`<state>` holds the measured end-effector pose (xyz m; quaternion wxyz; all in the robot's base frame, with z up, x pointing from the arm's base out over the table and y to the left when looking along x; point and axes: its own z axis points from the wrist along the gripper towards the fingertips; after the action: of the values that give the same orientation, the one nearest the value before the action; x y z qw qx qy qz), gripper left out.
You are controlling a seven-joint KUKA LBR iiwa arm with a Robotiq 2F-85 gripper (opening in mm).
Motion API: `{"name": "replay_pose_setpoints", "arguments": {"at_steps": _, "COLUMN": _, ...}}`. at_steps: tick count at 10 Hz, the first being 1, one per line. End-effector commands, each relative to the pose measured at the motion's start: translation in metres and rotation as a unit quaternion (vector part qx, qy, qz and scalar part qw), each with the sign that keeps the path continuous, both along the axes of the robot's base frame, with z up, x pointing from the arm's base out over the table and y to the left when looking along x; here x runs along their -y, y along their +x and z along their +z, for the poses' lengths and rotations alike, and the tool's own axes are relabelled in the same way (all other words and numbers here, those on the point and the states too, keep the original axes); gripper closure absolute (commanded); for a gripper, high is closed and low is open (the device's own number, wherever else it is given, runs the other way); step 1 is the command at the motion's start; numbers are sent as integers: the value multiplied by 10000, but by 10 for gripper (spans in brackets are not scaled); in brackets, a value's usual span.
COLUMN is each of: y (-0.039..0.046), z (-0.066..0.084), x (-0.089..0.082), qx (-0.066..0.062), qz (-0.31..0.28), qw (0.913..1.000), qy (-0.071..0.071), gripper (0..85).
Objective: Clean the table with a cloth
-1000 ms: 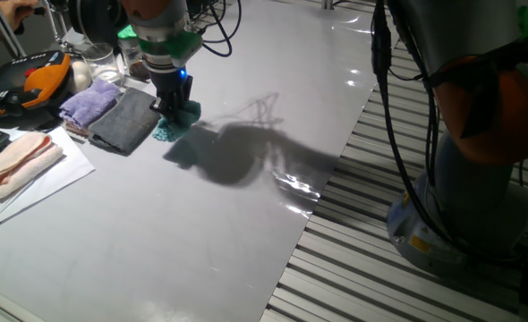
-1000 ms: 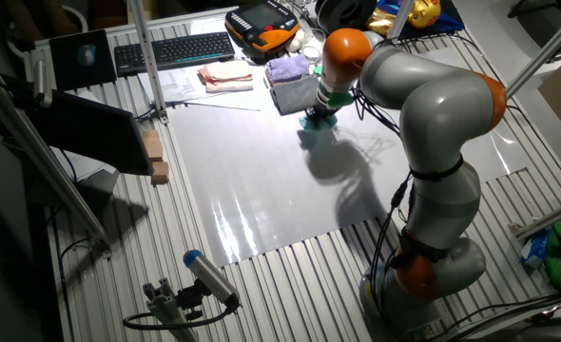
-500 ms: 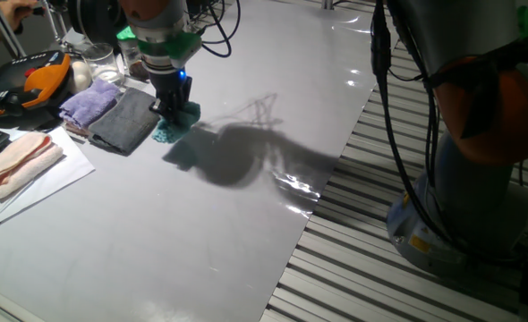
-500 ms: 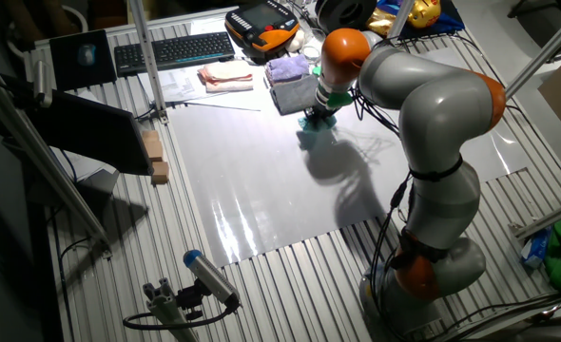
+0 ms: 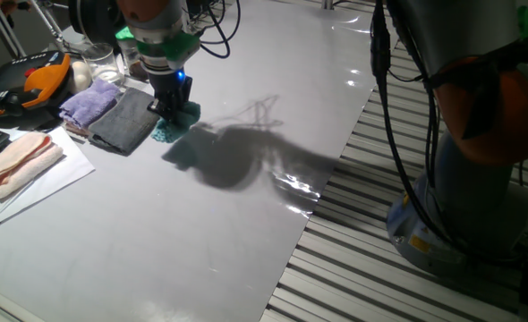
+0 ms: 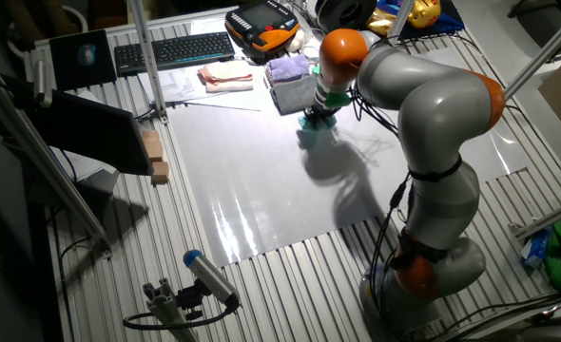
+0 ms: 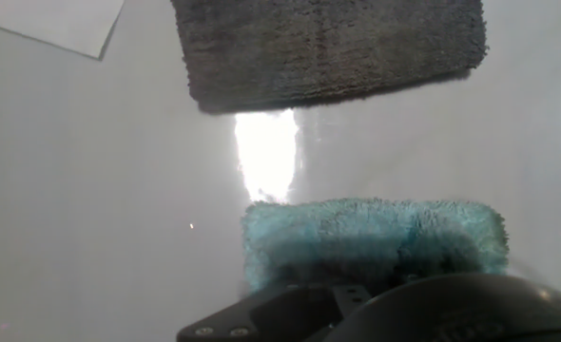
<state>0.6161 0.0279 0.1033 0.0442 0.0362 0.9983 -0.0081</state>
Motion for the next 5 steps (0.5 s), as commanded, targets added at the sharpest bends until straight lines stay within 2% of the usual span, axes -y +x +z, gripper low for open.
{"name": "replay_pose_setpoints", "arguments": {"at_steps": 1, "y": -1, "z": 0, "x": 0, "qx": -14, "qz": -45, "qw": 10000, "qy": -20, "gripper": 850}}
{"name": "replay_pose_setpoints", "arguments": {"at_steps": 3, "y": -1, "z": 0, "x": 0, "qx": -89, "qz": -138, "qw": 9999, "qy": 2, "gripper": 850}}
{"name": "replay_pose_setpoints", "arguments": {"at_steps": 5, "y": -1, "z": 0, "x": 0, "qx": -103, "qz": -154, "qw": 9998, "qy": -20, "gripper": 850}}
